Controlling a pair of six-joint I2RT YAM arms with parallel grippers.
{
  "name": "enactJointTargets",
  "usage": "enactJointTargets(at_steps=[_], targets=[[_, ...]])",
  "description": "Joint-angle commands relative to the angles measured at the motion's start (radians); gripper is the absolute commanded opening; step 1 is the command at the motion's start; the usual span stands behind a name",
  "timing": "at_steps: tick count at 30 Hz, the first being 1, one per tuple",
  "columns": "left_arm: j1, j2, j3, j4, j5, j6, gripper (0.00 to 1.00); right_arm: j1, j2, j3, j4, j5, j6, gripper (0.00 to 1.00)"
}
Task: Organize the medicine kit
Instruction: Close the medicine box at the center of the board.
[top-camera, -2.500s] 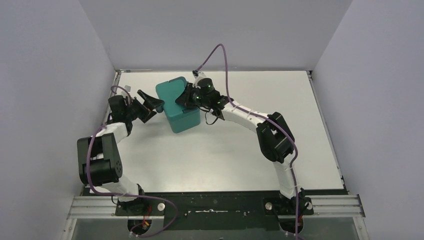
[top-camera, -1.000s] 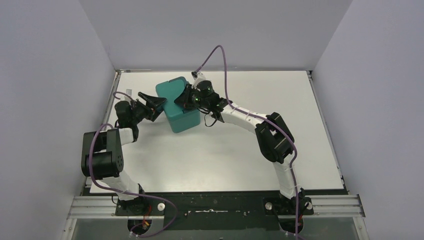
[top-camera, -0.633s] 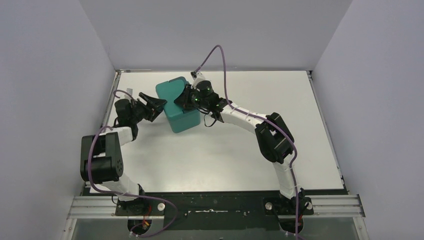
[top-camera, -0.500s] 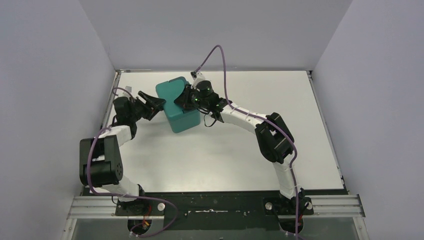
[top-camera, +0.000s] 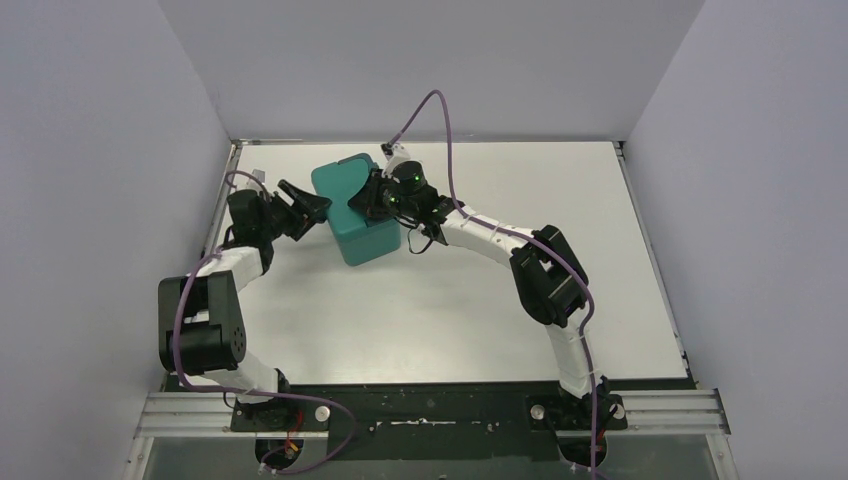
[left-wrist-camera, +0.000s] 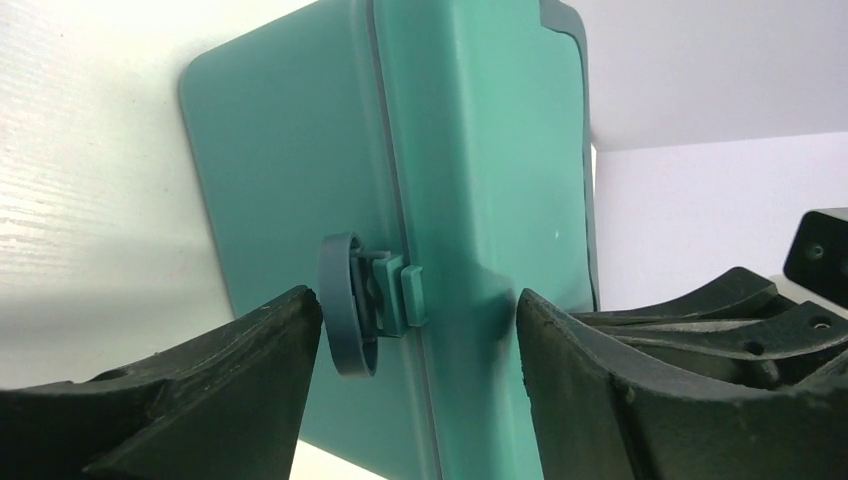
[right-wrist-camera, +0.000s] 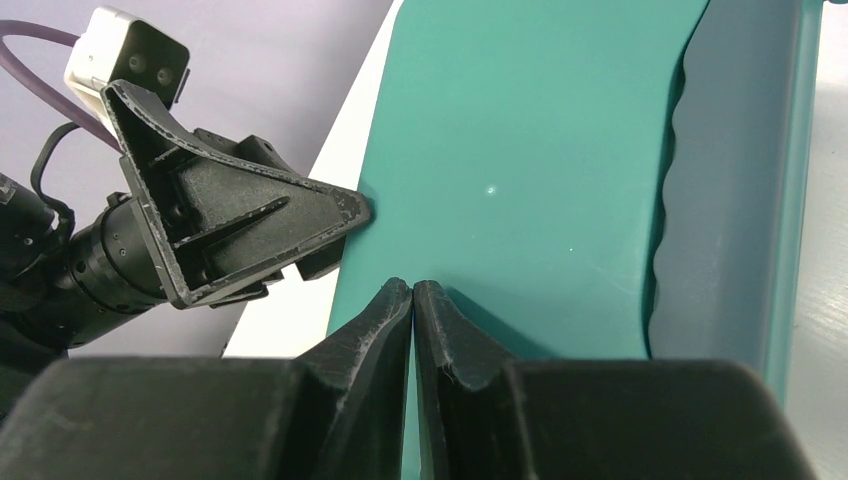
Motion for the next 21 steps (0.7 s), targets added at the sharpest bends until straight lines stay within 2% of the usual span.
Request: enactJointTargets(at_steps=[1, 5, 10, 15, 21], targets=[[-0.005, -0.028, 0.037, -0.012, 0.001, 0.024, 0.74, 0.015, 0.041, -0.046, -0.201, 0.016, -0.052, 0.11], [-0.005, -0.021, 0.013, 0.027, 0.026, -0.006, 0.84, 0.016, 0.045, -0.040, -0.201, 0.014, -0.047, 0.11], [-0.002, 0.015, -0.033, 0.171, 0.069, -0.141, 0.85, 0.016, 0.048, -0.040, -0.200, 0.015, -0.046, 0.11], [0.002, 0.083, -0.084, 0.407, 0.103, -0.299, 0.85, 0.017, 0.043, -0.042, -0.206, 0.014, -0.052, 0.11], [0.000, 0.083, -0.097, 0.397, 0.087, -0.277, 0.86, 0.015, 0.050, -0.043, -0.201, 0.011, -0.051, 0.10]])
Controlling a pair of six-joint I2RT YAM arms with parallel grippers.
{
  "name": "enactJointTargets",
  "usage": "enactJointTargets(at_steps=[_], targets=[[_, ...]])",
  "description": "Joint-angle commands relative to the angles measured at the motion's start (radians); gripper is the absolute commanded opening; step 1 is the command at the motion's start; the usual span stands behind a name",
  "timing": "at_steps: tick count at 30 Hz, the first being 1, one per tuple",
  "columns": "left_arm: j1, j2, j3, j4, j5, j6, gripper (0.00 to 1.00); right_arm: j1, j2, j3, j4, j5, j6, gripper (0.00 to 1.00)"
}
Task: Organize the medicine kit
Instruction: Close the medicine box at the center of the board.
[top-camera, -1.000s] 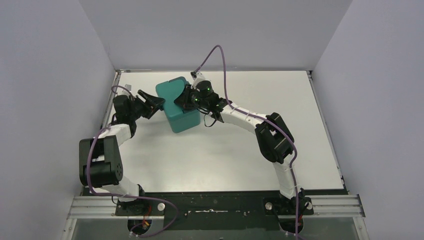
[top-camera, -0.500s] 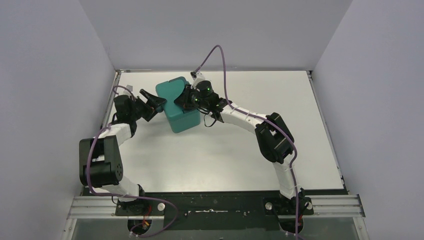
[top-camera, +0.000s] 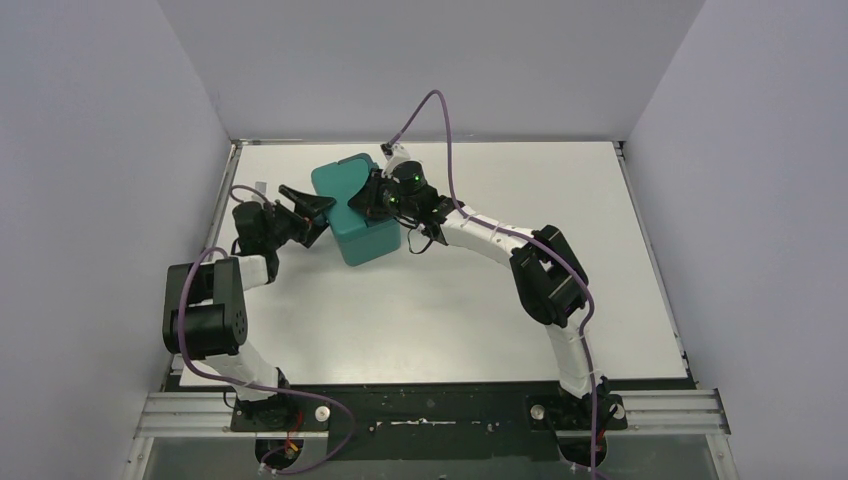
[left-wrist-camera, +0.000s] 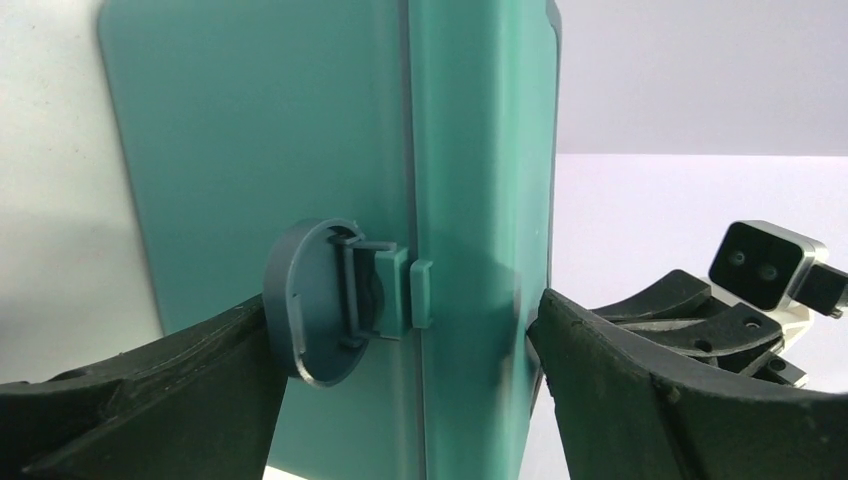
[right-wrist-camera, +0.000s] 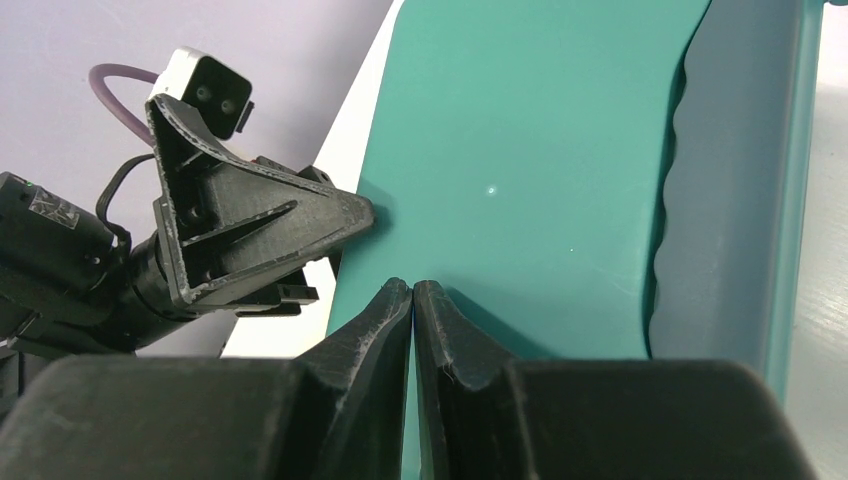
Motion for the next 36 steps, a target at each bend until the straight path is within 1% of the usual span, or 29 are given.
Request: enactJointTargets(at_steps=[1, 5, 8, 14, 21, 26, 36], targets=[[0.000, -0.008, -0.009, 0.140, 0.009, -0.026, 0.86, 0.015, 0.050, -0.043, -0.199, 0.012, -0.046, 0.11], [0.000, 0.016, -0.031, 0.236, 0.009, -0.083, 0.80, 0.015, 0.052, -0.047, -0.192, 0.011, -0.046, 0.11], [0.000, 0.035, -0.050, 0.326, 0.007, -0.126, 0.73, 0.015, 0.055, -0.047, -0.192, 0.009, -0.046, 0.11], [0.001, 0.058, -0.067, 0.379, 0.000, -0.148, 0.66, 0.015, 0.062, -0.048, -0.186, 0.006, -0.045, 0.11], [0.008, 0.053, -0.079, 0.391, -0.017, -0.134, 0.58, 0.015, 0.065, -0.047, -0.186, 0.002, -0.046, 0.11], [0.007, 0.063, -0.071, 0.417, -0.006, -0.139, 0.52, 0.016, 0.069, -0.049, -0.181, -0.001, -0.046, 0.11], [0.018, 0.029, -0.084, 0.387, -0.015, -0.115, 0.49, 0.016, 0.070, -0.056, -0.173, -0.003, -0.046, 0.11]])
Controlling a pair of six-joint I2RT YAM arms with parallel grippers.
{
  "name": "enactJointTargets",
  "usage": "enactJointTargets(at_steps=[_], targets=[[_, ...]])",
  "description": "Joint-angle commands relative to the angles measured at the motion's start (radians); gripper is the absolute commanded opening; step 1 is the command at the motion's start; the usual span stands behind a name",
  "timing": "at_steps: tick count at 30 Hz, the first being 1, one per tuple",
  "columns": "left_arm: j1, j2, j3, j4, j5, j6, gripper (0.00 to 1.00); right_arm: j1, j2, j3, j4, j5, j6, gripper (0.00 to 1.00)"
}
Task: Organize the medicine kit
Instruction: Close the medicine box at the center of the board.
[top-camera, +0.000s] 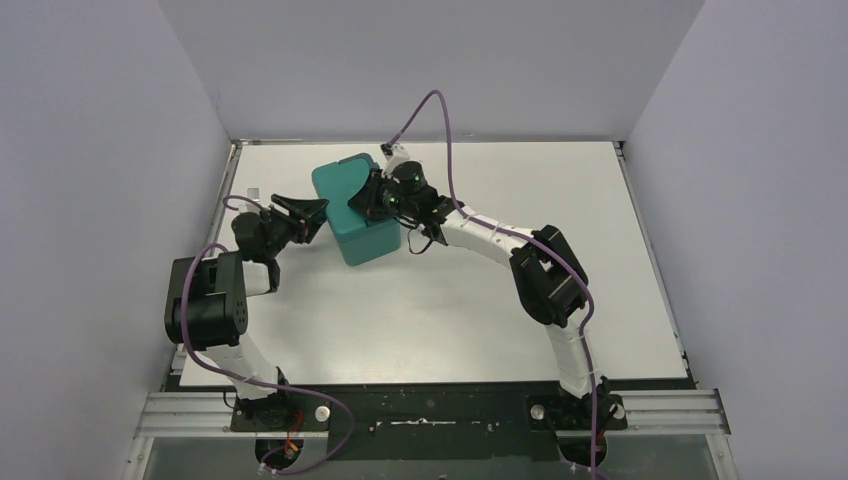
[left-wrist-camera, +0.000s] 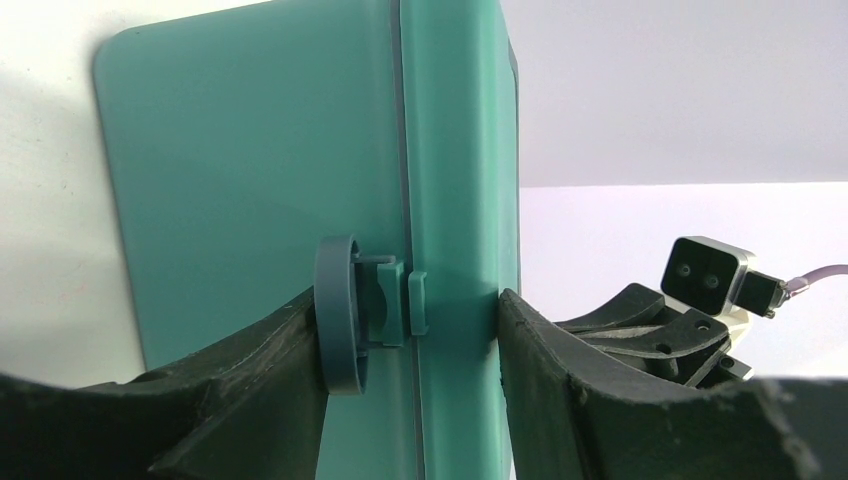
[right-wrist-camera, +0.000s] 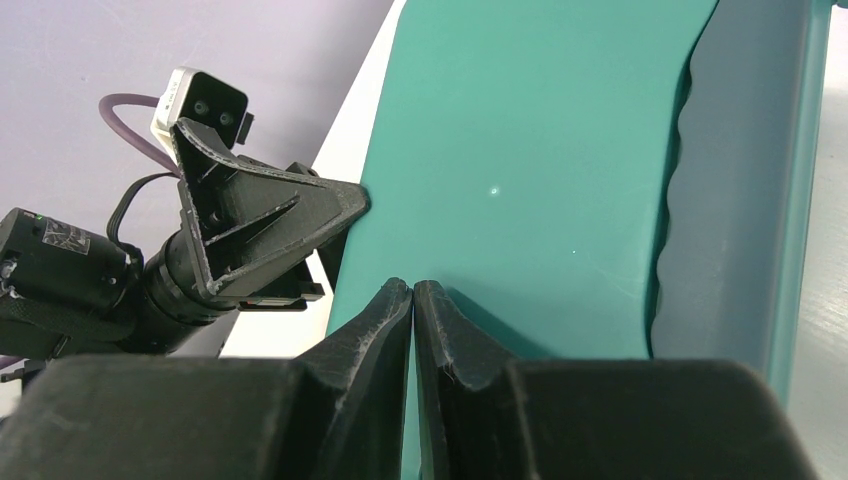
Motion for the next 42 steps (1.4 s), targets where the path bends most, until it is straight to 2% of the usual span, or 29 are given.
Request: enactJointTargets(at_steps=[1, 13, 20, 31, 42], targets=[[0.007, -0.037, 0.004, 0.072, 0.017, 0.026, 0.49, 0.016, 0.070, -0.058, -0.175, -0.003, -0.041, 0.11], [0.009, -0.134, 0.119, -0.362, -0.034, 0.281, 0.49, 0.015, 0.060, -0.086, -0.168, -0.002, -0.027, 0.11], [-0.003, -0.151, 0.143, -0.405, -0.051, 0.325, 0.47, 0.018, 0.060, -0.081, -0.168, -0.002, -0.025, 0.11], [-0.034, -0.190, 0.230, -0.589, -0.119, 0.476, 0.49, 0.018, 0.060, -0.079, -0.168, -0.003, -0.031, 0.11], [-0.062, -0.195, 0.262, -0.634, -0.141, 0.521, 0.51, 0.018, 0.062, -0.085, -0.168, -0.011, -0.035, 0.11]])
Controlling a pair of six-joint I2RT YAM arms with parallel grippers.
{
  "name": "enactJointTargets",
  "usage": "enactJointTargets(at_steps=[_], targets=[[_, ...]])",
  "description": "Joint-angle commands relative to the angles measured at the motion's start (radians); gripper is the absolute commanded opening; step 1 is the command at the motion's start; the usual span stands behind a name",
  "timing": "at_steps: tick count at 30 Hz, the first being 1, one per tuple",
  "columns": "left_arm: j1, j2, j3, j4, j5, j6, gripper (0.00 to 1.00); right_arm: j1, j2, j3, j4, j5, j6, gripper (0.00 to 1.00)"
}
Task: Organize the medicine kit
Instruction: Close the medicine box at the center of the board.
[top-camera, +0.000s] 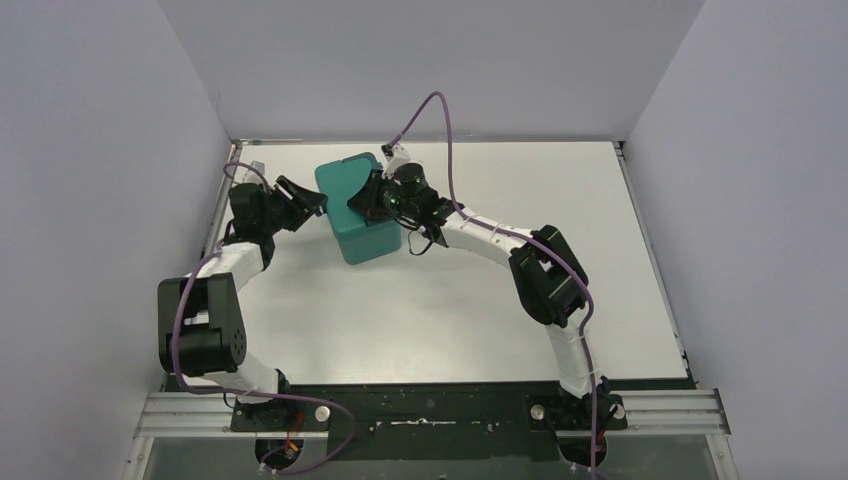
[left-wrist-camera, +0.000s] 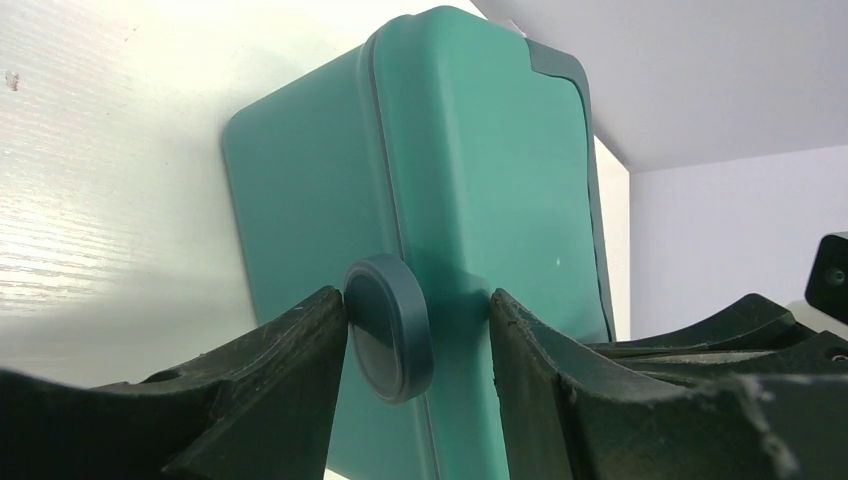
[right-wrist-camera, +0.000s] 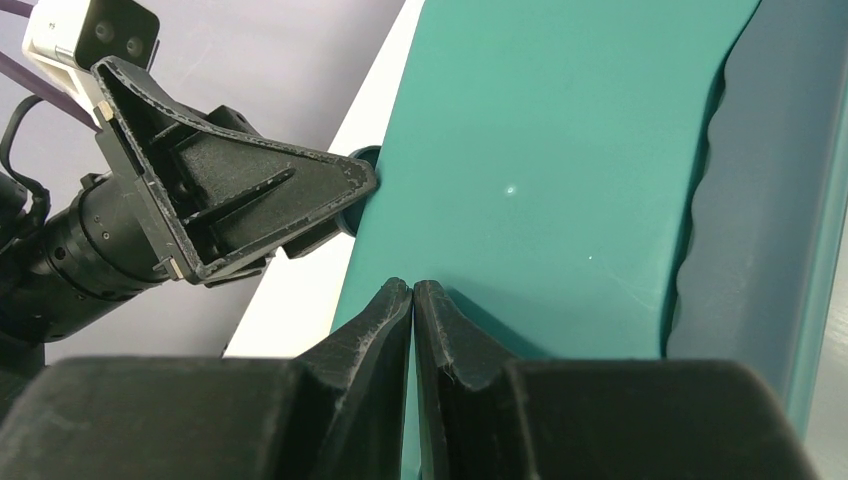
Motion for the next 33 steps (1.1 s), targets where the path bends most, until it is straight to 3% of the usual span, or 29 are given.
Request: enactJointTargets(at_steps=[1, 33], targets=[[-0.030, -0.034, 0.051, -0.031, -0.015, 0.057, 0.51, 0.018, 0.062, -0.061, -0.212, -0.004, -0.040, 0.11], [-0.084, -0.128, 0.110, -0.171, -0.099, 0.143, 0.52, 0.019, 0.061, -0.058, -0.212, -0.007, -0.037, 0.11]])
